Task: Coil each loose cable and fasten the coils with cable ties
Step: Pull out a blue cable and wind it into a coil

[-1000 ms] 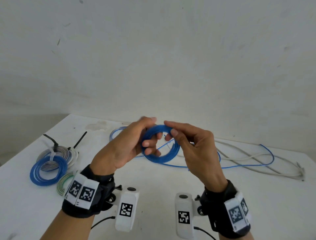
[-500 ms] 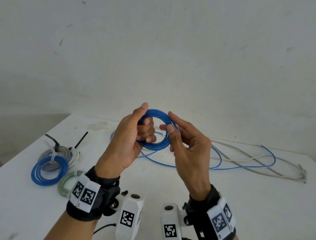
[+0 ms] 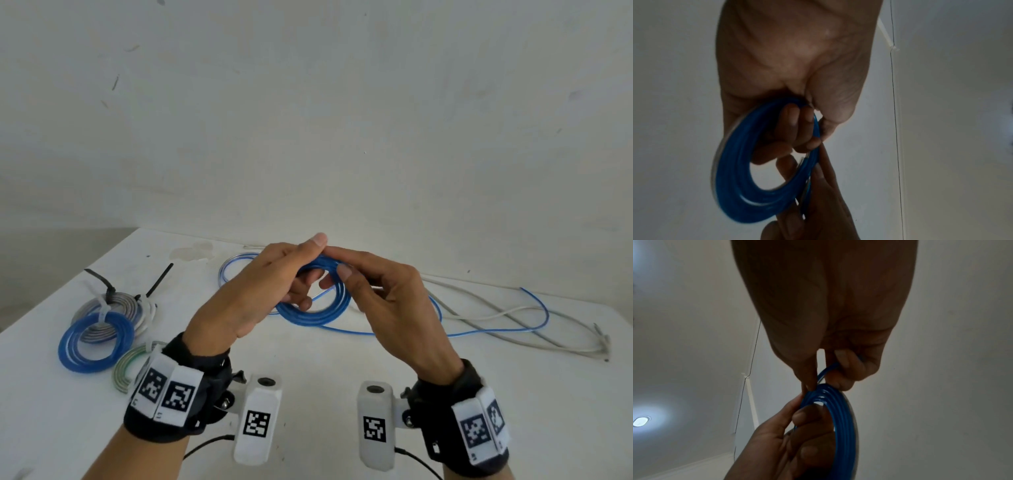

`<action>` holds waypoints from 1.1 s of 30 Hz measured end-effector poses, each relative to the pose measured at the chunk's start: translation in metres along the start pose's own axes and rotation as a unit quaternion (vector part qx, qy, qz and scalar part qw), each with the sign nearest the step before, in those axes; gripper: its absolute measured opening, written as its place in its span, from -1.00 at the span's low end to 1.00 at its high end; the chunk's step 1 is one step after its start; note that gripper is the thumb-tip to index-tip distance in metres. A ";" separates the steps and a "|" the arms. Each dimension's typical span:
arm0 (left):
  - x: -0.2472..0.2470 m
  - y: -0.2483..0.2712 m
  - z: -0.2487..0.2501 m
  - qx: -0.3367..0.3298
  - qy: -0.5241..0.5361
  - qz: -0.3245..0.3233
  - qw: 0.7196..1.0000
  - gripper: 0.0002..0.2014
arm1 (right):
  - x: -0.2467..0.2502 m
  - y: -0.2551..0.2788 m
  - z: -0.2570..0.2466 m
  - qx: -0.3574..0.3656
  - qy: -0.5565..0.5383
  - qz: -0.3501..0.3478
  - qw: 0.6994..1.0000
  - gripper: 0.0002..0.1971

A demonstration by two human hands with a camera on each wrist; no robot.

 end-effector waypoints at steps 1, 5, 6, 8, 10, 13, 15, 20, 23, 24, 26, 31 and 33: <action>0.002 0.000 0.002 -0.009 0.016 0.009 1.000 -0.44 | -0.001 0.000 -0.003 0.003 -0.008 0.003 1.000 -0.65; 0.015 -0.005 0.004 -0.023 0.133 0.062 0.989 -0.45 | 0.006 0.001 -0.002 -0.004 -0.080 0.081 0.994 -0.81; 0.018 -0.005 0.005 -0.027 0.164 0.070 0.984 -0.46 | 0.007 0.001 -0.001 -0.005 -0.099 0.099 0.990 -0.85; 0.022 -0.005 0.006 -0.033 0.213 0.085 0.973 -0.47 | 0.007 0.003 -0.002 -0.005 -0.118 0.126 0.985 -0.85; 0.023 -0.004 0.007 -0.039 0.255 0.097 0.961 -0.48 | 0.004 0.004 -0.003 -0.004 -0.132 0.142 0.981 -0.80; 0.017 -0.004 0.007 -0.047 0.298 0.098 0.948 -0.49 | 0.000 0.005 -0.006 -0.001 -0.143 0.148 0.979 -0.74; 0.014 -0.004 0.007 -0.046 0.313 0.099 0.943 -0.49 | 0.004 0.006 -0.006 -0.006 -0.154 0.163 0.974 -0.79; 0.015 -0.002 0.006 -0.048 0.328 0.114 0.936 -0.49 | 0.002 0.009 -0.001 -0.024 -0.180 0.193 0.964 -0.85; 0.017 -0.003 0.007 -0.049 0.333 0.105 0.936 -0.51 | -0.003 0.011 0.000 -0.020 -0.149 0.205 0.967 -0.77; 0.018 -0.004 0.006 -0.043 0.321 0.093 0.941 -0.51 | -0.001 0.012 0.000 -0.015 -0.144 0.214 0.966 -0.75; 0.021 -0.006 0.003 -0.017 0.265 0.068 0.962 -0.52 | 0.006 0.010 0.000 -0.009 -0.137 0.218 0.966 -0.73; 0.012 0.000 -0.005 0.045 0.092 -0.026 0.994 -0.46 | 0.004 0.001 -0.001 -0.002 -0.096 0.095 0.991 -0.72; 0.010 0.002 -0.006 0.051 0.053 -0.023 0.997 -0.49 | 0.004 0.001 0.001 -0.004 -0.084 0.086 0.993 -0.73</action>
Point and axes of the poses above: each hand's wrist, its own y-axis away from the middle knuckle, its own x-axis out of the back of the hand, z = x × y, the point moved 10 cm from there along -y, towards the middle knuckle, and after that the axes turned 2 degrees about z, right-handed, at the moved point
